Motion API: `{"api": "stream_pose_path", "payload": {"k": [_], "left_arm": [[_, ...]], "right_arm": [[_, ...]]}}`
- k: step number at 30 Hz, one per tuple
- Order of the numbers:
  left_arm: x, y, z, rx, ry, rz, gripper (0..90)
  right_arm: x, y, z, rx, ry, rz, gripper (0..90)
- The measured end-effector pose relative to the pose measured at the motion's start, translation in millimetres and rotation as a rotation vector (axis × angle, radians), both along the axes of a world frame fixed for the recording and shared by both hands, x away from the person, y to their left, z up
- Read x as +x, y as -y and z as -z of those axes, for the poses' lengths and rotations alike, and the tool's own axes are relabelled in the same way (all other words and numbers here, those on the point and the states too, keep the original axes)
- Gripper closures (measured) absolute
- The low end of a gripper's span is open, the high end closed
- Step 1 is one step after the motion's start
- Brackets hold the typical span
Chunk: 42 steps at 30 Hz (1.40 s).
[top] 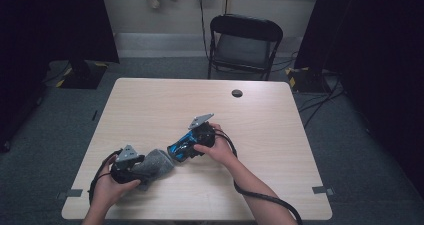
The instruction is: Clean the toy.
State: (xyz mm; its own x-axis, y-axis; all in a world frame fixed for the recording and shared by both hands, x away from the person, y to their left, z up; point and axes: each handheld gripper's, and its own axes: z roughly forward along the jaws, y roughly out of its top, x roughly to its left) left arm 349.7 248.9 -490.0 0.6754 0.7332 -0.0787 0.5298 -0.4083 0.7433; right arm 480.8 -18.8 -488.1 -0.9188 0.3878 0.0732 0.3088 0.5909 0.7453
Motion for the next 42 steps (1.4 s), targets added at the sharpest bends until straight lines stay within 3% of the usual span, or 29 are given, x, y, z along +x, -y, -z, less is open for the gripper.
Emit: {"api": "stream_pose_path", "payload": {"k": [4, 6, 7, 8, 9, 11, 13, 14, 15, 16, 17, 20, 24, 27, 33, 42], "left_arm": [[7.4, 8.8, 3.4, -0.003, 0.001, 0.0, 20.0], [10.1, 13.5, 5.9, -0.002, -0.007, -0.031, 28.3], [10.6, 14.9, 5.7, 0.001, 0.011, -0.023, 35.2], [10.6, 14.9, 5.7, 0.001, 0.011, -0.023, 51.8], [11.5, 15.2, 2.2, -0.011, -0.03, -0.053, 59.2], [12.3, 12.3, -2.3, -0.012, -0.076, -0.108, 64.5], [13.5, 2.7, -6.9, 0.001, -0.067, -0.192, 65.7], [13.5, 2.7, -6.9, 0.001, -0.067, -0.192, 65.8], [17.3, -9.5, -11.7, -0.033, -0.045, -0.271, 65.8], [20.0, -12.7, -13.7, -0.022, -0.028, -0.299, 65.7], [25.7, -11.9, -14.8, 0.02, -0.033, -0.31, 65.6], [30.6, -5.3, -12.9, 0.008, -0.035, -0.288, 65.4], [37.1, 19.0, -5.1, 0.021, -0.076, -0.207, 65.0], [35.5, 31.7, -3.3, 0.031, -0.076, -0.188, 65.4], [26.0, 38.1, -6.0, 0.006, -0.137, -0.139, 66.6], [12.3, 47.5, -7.9, 0.005, -0.165, -0.089, 66.8]], "right_arm": [[-0.2, -1.1, -1.2, -0.014, -0.003, 0.001, 0.0], [0.4, -2.2, -2.3, -0.026, -0.007, -0.001, 0.0], [0.8, -2.8, -2.9, -0.033, -0.008, -0.003, 0.0], [1.3, -3.0, -3.4, -0.042, -0.008, -0.007, 0.0], [1.4, -3.6, -3.8, -0.047, -0.009, -0.006, 0.0], [1.3, -4.0, -4.1, -0.05, -0.011, -0.005, 0.0], [1.1, -3.6, -3.8, -0.046, -0.009, -0.005, 0.0], [0.9, -3.5, -3.7, -0.045, -0.01, -0.003, 0.0], [0.7, -3.5, -3.7, -0.045, -0.01, -0.003, 0.0], [0.6, -3.4, -3.6, -0.044, -0.008, -0.003, 0.0], [0.2, -3.7, -3.4, -0.042, -0.008, -0.002, 0.0], [-0.1, -4.3, -3.8, -0.045, -0.01, 0.0, 0.0], [0.1, -5.2, -4.5, -0.056, -0.012, -0.002, 0.0], [-0.1, -5.1, -4.5, -0.056, -0.011, -0.001, 0.0], [-0.1, -6.0, -5.1, -0.064, -0.013, 0.001, 0.0], [-0.7, -5.6, -4.9, -0.062, -0.013, 0.005, 0.0]]}}
